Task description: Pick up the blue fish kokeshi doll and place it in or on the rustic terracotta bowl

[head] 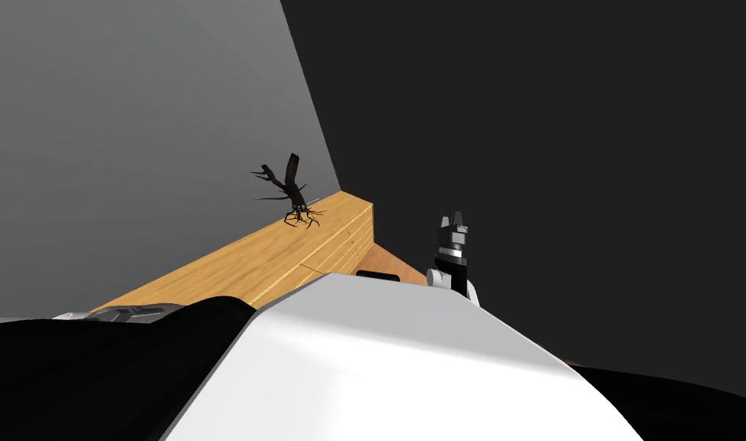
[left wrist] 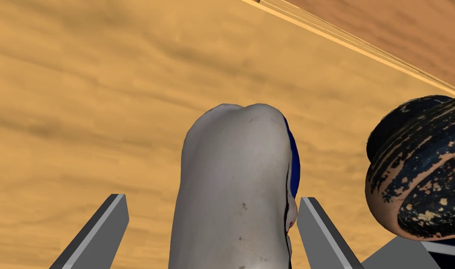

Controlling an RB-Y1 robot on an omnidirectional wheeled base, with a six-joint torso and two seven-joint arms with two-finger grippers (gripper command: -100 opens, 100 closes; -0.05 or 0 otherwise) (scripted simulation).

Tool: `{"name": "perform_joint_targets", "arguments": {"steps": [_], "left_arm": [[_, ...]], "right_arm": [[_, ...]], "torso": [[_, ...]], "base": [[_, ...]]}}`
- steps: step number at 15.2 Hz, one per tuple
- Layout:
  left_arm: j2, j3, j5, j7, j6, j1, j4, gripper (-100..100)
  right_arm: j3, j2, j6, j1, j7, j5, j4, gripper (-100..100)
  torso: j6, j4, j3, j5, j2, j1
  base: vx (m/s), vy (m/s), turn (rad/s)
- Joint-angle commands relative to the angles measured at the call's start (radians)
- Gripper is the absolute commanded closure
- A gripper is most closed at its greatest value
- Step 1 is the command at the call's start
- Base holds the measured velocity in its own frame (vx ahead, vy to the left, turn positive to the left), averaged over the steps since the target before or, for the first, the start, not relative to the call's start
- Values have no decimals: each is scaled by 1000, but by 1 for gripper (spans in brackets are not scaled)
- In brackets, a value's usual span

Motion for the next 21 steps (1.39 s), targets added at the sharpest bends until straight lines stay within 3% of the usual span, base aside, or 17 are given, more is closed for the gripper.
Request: {"name": "perform_joint_targets", "arguments": {"steps": [1,3,4,6,7,9,10,12,13,14,15,16,17,18,21], "left_arm": [[-50,34,14,-22,-11,50,29,-100],[-66,34,14,-22,-11,61,29,-100],[-92,55,34,-42,-16,111,43,-100],[-108,55,34,-42,-16,111,43,-100],[-143,76,54,-61,-21,154,56,-100],[-151,76,54,-61,-21,160,56,-100],[-193,98,74,-81,-25,189,69,-100],[-193,98,74,-81,-25,204,69,-100],[-236,119,95,-101,-30,234,82,-100],[-236,119,95,-101,-30,259,82,-100],[-270,140,115,-120,-35,289,95,-100],[-279,140,115,-120,-35,308,95,-100],[-258,135,117,-120,-31,292,82,-100],[-262,137,118,-124,-32,296,84,100],[-262,135,117,-125,-31,297,84,100]], "right_arm": [[0,0,0,0,0,0,0,0],[0,0,0,0,0,0,0,0],[0,0,0,0,0,0,0,0],[0,0,0,0,0,0,0,0],[0,0,0,0,0,0,0,0],[0,0,0,0,0,0,0,0],[0,0,0,0,0,0,0,0],[0,0,0,0,0,0,0,0],[0,0,0,0,0,0,0,0],[0,0,0,0,0,0,0,0],[0,0,0,0,0,0,0,0],[0,0,0,0,0,0,0,0],[0,0,0,0,0,0,0,0],[0,0,0,0,0,0,0,0],[0,0,0,0,0,0,0,0]], "torso": [[0,0,0,0,0,0],[2,0,-1,2,-2,2],[2,0,-1,2,-2,2],[2,0,-1,2,-3,2],[2,0,-1,2,-3,2],[2,0,-1,2,-3,3],[2,0,-1,2,-3,3],[2,0,-1,2,-3,3],[2,0,-2,2,-3,2],[3,0,-2,2,-3,2],[2,0,-1,2,-3,2],[3,0,-2,2,-3,2],[2,0,-1,2,-3,2],[2,0,-2,2,-3,2],[3,0,-2,3,-4,3]], "base": [[0,10,-276],[2,12,-150],[6,4,-180],[5,8,-134],[5,6,-192],[2,9,-146],[3,6,-191],[3,9,-136],[2,5,-232],[2,9,-228],[2,8,-287],[2,13,-221],[0,11,-45],[0,0,0],[-2,1,7]]}}
